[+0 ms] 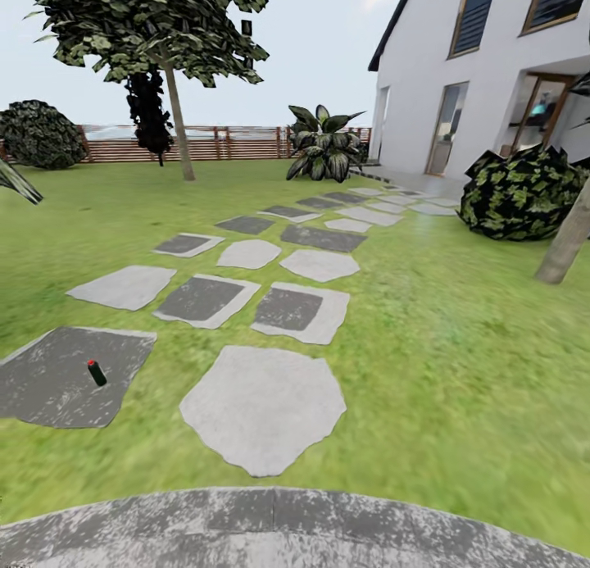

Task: In the garden, pick up the pesticide atomizer on the floor and spray pesticide onto both trees until each tree trunk is fully covered.

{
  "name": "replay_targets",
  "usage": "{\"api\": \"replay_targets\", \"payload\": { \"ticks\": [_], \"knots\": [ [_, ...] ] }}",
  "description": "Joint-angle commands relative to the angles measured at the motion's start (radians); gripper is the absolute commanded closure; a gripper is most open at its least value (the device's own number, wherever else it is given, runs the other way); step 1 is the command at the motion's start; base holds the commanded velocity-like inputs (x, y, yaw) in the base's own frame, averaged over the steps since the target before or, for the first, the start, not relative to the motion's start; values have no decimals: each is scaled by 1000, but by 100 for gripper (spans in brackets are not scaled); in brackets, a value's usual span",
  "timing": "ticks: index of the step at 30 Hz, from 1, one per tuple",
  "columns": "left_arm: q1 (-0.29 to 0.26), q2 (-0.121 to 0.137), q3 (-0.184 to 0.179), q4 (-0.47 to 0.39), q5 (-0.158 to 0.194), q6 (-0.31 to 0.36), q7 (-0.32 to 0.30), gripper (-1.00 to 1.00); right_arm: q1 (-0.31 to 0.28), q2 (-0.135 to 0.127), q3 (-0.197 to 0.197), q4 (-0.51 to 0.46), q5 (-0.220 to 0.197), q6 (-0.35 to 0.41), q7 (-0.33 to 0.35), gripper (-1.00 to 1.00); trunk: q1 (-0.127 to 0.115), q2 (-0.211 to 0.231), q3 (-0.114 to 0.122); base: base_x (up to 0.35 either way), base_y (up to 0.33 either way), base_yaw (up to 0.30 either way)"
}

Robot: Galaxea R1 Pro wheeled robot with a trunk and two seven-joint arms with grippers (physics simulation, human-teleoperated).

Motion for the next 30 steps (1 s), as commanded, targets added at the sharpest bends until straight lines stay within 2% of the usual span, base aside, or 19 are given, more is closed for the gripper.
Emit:
{"api": "replay_targets", "payload": {
  "ticks": [1, 4, 8, 15, 30],
  "knots": [
    [0, 1, 0, -1, 0, -1, -1, -100, 0, 0, 0, 0, 0, 0, 0, -100, 0, 0, 0, 261, -206, 279],
    [0, 3, 3, -2, 0, -4, -4, -100, 0, 0, 0, 0, 0, 0, 0, -100, 0, 0, 0, 269, -206, 279],
    [7, 18, 5, 4, 0, -3, 0, -100, 0, 0, 0, 0, 1, 0, 1, -100, 0, 0, 0, 277, -206, 279],
    [11, 19, 5, 14, 1, -8, 4, -100, 0, 0, 0, 0, 7, 0, 1, -100, 0, 0, 0, 279, -206, 240],
    [13, 17, 3, 15, 1, -8, 4, -100, 0, 0, 0, 0, 8, 0, 4, -100, 0, 0, 0, 279, -206, 18]
  ]
}}
